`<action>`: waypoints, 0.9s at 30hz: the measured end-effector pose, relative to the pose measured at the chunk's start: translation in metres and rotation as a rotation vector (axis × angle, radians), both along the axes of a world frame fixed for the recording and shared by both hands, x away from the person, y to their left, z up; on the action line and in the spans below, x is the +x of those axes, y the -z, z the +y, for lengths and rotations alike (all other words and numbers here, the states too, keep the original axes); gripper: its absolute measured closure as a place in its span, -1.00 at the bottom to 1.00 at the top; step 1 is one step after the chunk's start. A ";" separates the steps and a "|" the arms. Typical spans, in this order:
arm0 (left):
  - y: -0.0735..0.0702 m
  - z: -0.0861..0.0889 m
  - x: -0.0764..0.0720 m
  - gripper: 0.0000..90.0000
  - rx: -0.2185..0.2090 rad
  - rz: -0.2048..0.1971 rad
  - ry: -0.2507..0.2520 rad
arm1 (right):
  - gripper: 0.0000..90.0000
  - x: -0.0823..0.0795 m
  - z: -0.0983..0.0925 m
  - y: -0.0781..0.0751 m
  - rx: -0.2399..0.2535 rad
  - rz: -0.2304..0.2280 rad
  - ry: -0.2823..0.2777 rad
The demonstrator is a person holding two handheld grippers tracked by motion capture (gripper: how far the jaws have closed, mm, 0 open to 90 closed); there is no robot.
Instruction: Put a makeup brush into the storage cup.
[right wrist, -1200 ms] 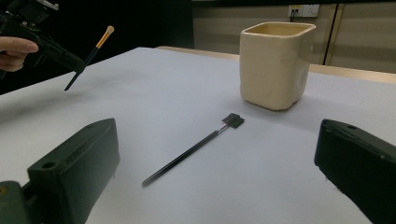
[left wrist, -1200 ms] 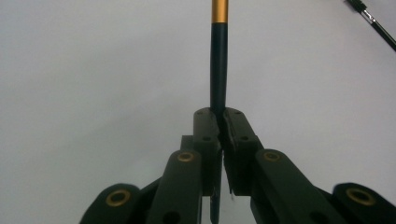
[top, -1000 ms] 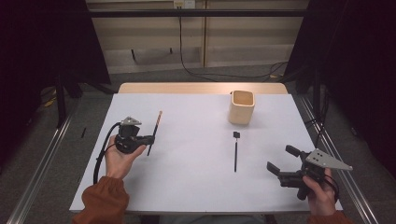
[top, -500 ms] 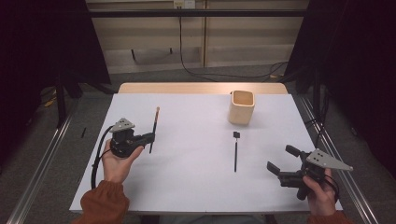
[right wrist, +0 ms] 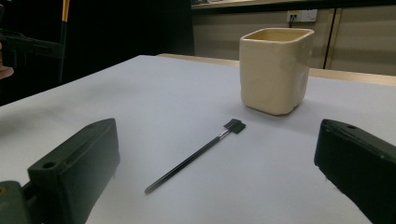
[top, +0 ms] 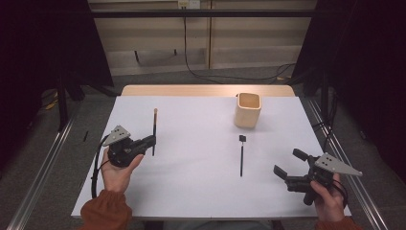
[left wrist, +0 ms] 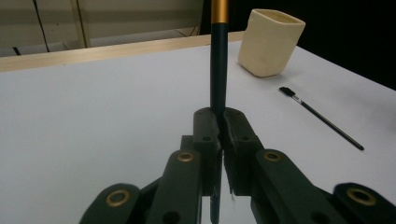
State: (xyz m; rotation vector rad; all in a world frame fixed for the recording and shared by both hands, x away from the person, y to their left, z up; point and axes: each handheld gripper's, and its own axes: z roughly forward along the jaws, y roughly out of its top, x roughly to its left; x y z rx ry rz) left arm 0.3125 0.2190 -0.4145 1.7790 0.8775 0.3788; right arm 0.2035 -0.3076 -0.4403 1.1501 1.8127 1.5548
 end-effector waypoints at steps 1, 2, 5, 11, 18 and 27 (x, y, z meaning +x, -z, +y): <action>0.000 -0.001 -0.002 0.88 -0.004 -0.004 0.003 | -1.00 0.000 0.000 0.000 -0.002 0.001 -0.002; -0.001 0.000 -0.003 0.88 -0.010 -0.022 0.000 | -1.00 0.000 0.000 0.000 -0.002 0.000 -0.002; 0.000 0.001 -0.006 0.88 -0.026 -0.042 0.000 | -1.00 -0.001 0.000 -0.001 -0.002 -0.008 -0.004; 0.003 0.000 -0.009 0.88 -0.036 -0.037 0.010 | -1.00 -0.002 -0.001 -0.001 -0.002 -0.007 -0.009; 0.003 -0.005 -0.012 0.88 -0.046 -0.033 0.033 | -1.00 0.002 0.003 0.000 -0.007 0.009 -0.015; -0.006 -0.013 -0.017 0.88 -0.079 -0.044 0.067 | -1.00 0.008 0.011 -0.003 -0.013 0.020 -0.079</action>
